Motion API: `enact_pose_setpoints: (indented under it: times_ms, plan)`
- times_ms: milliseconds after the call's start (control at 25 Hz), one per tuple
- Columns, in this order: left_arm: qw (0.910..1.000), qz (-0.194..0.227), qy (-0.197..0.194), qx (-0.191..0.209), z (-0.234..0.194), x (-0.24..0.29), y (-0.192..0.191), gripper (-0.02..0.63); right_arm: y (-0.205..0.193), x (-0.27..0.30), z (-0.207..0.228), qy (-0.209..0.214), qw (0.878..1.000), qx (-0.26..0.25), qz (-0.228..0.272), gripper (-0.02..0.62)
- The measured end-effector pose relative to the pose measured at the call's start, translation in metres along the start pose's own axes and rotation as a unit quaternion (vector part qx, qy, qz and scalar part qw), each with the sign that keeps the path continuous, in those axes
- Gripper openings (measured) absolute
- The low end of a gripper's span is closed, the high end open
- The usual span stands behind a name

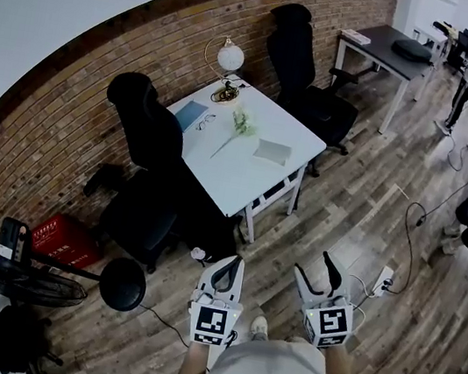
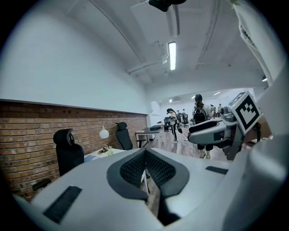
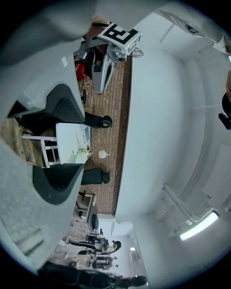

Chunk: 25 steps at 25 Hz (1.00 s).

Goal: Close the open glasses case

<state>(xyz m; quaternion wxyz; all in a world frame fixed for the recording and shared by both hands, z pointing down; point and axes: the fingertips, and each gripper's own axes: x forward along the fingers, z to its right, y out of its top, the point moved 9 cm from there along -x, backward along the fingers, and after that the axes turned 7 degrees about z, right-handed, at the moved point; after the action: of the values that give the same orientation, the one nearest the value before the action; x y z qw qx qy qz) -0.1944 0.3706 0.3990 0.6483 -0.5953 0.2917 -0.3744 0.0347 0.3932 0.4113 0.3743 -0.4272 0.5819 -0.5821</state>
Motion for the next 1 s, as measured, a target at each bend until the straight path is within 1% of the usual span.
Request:
enact_pose_setpoints:
  times_ms: [520, 1000]
  plan:
    - [0.9998, 0.002, -0.018, -0.009, -0.014, 0.020, -0.002, 0.005, -0.001, 0.015, 0.001, -0.019, 1.000, 0.001, -0.007, 0.287]
    - [0.9999, 0.000, -0.014, -0.010, -0.029, 0.041, -0.006, 0.005, -0.002, 0.045, 0.007, -0.012, 1.000, 0.000, -0.010, 0.287]
